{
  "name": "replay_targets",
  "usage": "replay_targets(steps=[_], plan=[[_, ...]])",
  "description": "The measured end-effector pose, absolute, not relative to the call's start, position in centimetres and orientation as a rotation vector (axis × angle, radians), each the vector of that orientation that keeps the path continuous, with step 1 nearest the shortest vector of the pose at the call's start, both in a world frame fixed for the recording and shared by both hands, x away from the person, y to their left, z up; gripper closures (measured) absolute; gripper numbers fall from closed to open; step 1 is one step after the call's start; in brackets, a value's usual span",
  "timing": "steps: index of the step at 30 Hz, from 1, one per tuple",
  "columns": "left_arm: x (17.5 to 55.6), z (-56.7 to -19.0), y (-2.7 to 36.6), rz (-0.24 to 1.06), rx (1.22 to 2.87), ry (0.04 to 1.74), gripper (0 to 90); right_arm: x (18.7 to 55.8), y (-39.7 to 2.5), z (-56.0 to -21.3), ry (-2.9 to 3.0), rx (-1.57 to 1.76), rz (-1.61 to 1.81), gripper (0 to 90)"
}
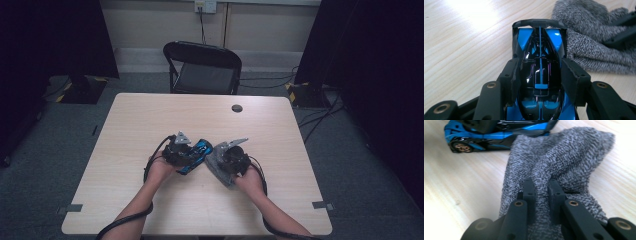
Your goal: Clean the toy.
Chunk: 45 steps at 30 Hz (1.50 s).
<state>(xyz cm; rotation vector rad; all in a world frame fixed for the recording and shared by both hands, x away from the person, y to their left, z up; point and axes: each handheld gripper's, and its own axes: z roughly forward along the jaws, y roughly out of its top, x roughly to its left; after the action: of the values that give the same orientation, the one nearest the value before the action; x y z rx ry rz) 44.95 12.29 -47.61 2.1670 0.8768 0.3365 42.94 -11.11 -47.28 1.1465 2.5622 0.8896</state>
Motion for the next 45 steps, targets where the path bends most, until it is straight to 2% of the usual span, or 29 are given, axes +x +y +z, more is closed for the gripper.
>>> replay_targets(steps=[45], plan=[[44.6, -47.6, 12.7, 0.336, 2.162, 0.874, 50.7, 39.3, -5.9, -47.6, 2.752, 0.978, 1.033, 80.2]])
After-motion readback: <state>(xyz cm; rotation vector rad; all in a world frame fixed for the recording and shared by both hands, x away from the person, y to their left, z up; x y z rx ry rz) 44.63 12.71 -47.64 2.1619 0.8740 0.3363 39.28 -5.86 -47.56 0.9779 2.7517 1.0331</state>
